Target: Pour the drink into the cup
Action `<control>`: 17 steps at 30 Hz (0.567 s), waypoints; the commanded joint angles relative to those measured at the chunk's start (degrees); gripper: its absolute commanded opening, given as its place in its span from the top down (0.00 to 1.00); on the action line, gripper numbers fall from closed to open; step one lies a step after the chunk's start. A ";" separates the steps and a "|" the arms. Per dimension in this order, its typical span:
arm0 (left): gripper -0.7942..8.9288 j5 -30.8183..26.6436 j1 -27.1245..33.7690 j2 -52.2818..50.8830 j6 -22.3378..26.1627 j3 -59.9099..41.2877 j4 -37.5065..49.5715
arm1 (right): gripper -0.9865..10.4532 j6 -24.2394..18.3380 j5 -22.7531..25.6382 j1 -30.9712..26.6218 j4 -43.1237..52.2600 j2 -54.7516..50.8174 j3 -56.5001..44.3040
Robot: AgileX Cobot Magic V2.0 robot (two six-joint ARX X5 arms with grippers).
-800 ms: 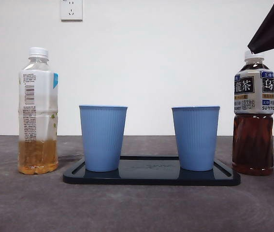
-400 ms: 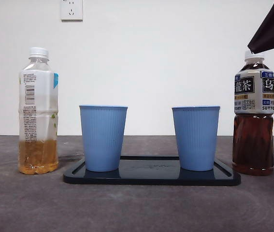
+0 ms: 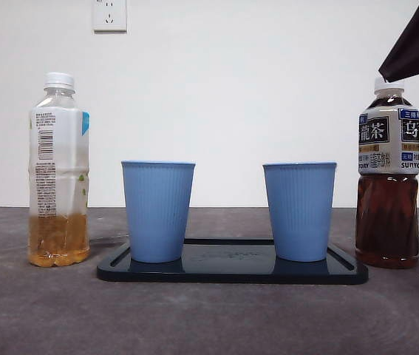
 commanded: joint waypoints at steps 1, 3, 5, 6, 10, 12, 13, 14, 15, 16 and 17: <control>0.91 0.09 0.15 -0.11 0.31 -1.18 -0.37 | 0.90 -0.33 1.49 0.35 2.16 0.17 0.90; 0.91 0.09 0.15 -0.11 0.31 -1.18 -0.37 | 0.90 -0.31 1.60 0.35 2.71 0.09 0.92; 0.91 0.09 0.15 -0.11 0.31 -1.18 -0.37 | 0.90 -0.87 1.64 -0.17 2.51 -1.44 0.90; 0.91 0.09 0.15 -0.11 0.31 -1.18 -0.37 | 0.90 -3.87 1.62 -0.87 2.58 -2.69 0.87; 0.91 0.09 0.15 -0.11 0.31 -1.18 -0.37 | 0.90 -9.31 2.05 -7.69 2.75 -8.09 -0.35; 0.91 0.09 0.15 -0.11 0.31 -1.18 -0.37 | 0.90 -9.70 4.46 -12.61 2.71 -11.37 -1.66; 0.91 0.09 0.15 -0.11 0.31 -1.18 -0.37 | 0.90 -9.73 6.60 -15.41 2.80 -13.31 -2.49; 0.91 0.09 0.15 -0.11 0.31 -1.18 -0.37 | 0.90 -9.77 8.76 -17.77 3.13 -15.10 -3.37; 0.91 0.09 0.15 -0.11 0.31 -1.18 -0.37 | 0.90 -9.94 10.54 -19.74 3.74 -16.65 -4.26; 0.91 0.09 0.15 -0.11 0.31 -1.18 -0.37 | 0.90 -10.23 12.13 -21.77 4.92 -18.36 -5.46; 0.91 0.09 0.15 -0.11 0.31 -1.18 -0.37 | 0.90 -10.71 13.27 -23.56 6.29 -20.00 -6.73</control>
